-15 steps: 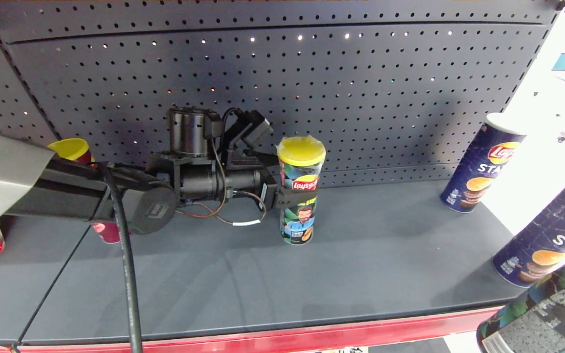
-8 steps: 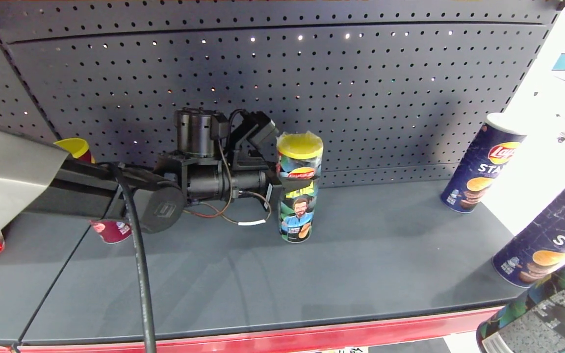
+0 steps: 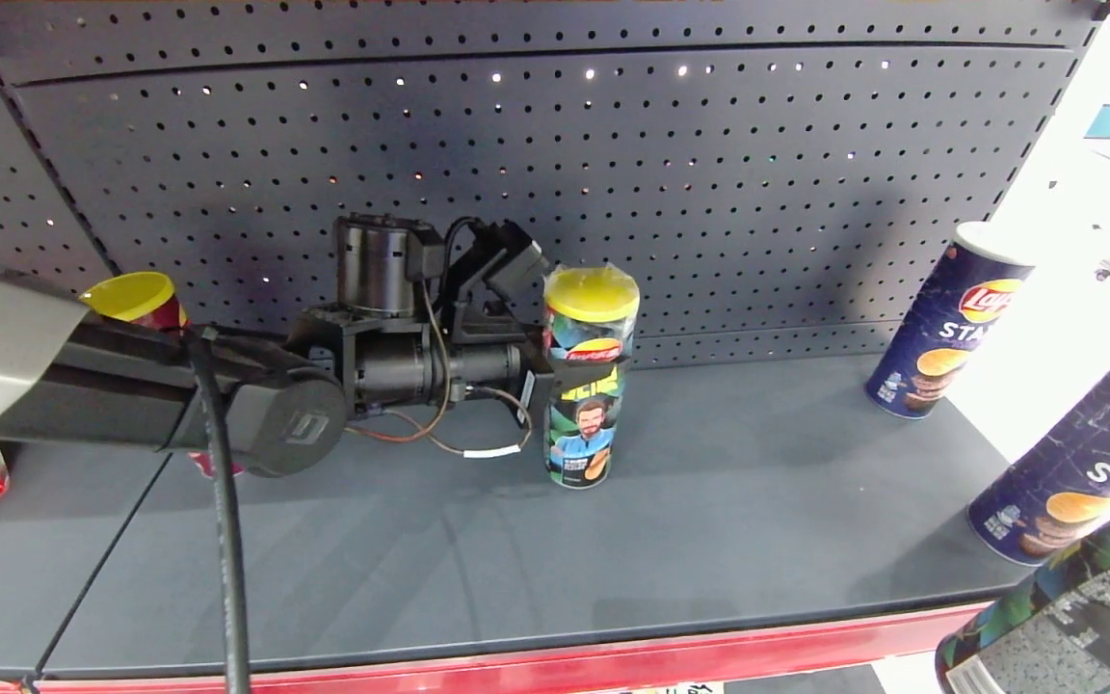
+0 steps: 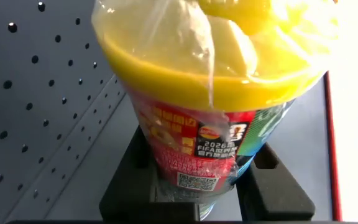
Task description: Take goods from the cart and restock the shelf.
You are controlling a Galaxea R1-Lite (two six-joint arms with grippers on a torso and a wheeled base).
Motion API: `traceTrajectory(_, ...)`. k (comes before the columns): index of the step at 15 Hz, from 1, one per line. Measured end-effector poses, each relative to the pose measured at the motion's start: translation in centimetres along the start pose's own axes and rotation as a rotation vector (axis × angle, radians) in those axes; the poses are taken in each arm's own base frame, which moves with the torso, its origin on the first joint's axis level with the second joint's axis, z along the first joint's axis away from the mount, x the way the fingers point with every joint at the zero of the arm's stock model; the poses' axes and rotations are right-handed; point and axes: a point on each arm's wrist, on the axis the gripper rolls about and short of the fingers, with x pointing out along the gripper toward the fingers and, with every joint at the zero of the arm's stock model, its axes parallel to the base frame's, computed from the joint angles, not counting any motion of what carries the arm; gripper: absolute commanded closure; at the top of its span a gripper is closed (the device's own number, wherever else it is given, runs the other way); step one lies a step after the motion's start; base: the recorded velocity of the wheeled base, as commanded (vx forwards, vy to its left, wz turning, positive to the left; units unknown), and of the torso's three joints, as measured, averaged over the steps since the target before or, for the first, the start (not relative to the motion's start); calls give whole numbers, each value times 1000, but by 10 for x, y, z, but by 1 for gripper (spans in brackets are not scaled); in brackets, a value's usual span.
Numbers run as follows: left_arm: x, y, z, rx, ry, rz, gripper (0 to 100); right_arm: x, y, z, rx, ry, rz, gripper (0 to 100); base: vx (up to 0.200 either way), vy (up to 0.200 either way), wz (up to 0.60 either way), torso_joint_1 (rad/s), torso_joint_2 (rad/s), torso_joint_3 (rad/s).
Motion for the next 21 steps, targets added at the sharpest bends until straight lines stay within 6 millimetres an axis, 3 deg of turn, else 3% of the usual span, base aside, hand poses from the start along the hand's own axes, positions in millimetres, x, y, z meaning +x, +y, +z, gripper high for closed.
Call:
traceTrajectory(7,-42,-45,-10,-20,18,-34,100,0,0,-1,1,2,0,100,0,0,0,0,0,0)
traceTrajectory(12,-45,-79,-14,-63,-53,-9,100,0,0,-1,0,2,0,100,0,0,0,0,0,0)
traceTrajectory(21,-57,-93,-31,-50,-48,-14,100,0,0,0,0,0,0,100,0,0,0,0,0,0)
